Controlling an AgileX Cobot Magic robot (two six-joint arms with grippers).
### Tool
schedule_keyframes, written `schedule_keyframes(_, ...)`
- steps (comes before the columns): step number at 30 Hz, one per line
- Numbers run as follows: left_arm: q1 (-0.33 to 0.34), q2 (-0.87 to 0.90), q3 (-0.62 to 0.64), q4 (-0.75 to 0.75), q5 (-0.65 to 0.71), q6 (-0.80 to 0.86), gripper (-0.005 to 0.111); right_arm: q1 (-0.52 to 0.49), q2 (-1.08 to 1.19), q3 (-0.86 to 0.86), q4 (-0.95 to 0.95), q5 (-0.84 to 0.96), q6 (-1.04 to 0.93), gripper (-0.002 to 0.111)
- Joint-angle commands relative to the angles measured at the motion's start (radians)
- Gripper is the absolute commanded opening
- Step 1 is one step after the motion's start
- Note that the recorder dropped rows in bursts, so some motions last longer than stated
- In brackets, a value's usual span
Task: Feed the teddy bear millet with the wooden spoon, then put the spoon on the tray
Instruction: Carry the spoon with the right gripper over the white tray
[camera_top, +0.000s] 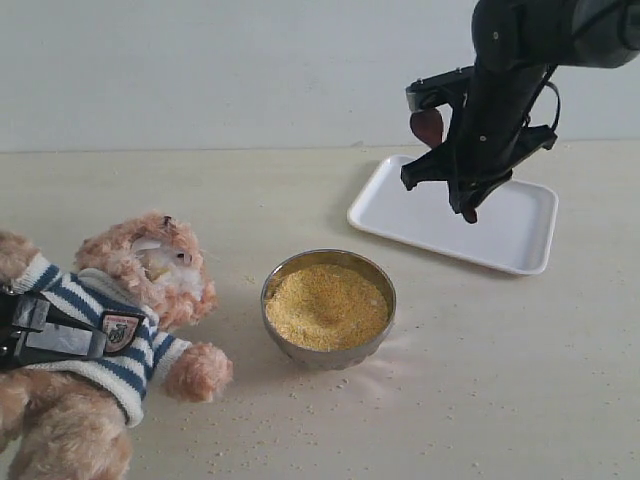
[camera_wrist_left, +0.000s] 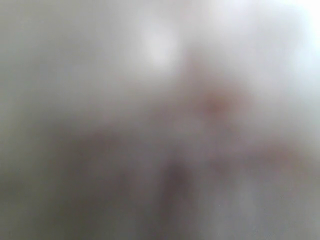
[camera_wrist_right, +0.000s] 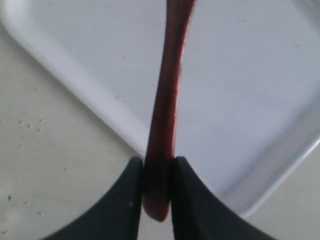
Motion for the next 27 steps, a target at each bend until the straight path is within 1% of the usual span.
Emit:
schedule_keyframes(1, 0.001, 0.002, 0.0, -0.014, 0.011, 0.007, 0.006, -0.053, 0.072, -0.072, 0.038, 0.038, 0.005, 0.009)
schedule_keyframes(11, 0.001, 0.002, 0.0, -0.014, 0.011, 0.007, 0.006, -0.122, 0.138, -0.087, 0.083, -0.03, -0.019, 0.009)
schedule_keyframes(17, 0.001, 0.002, 0.0, -0.014, 0.011, 0.007, 0.006, -0.124, 0.186, -0.087, 0.103, -0.075, -0.054, 0.009)
schedule_keyframes(27, 0.001, 0.002, 0.0, -0.014, 0.011, 0.007, 0.006, -0.124, 0.189, -0.087, 0.099, -0.15, -0.054, 0.009)
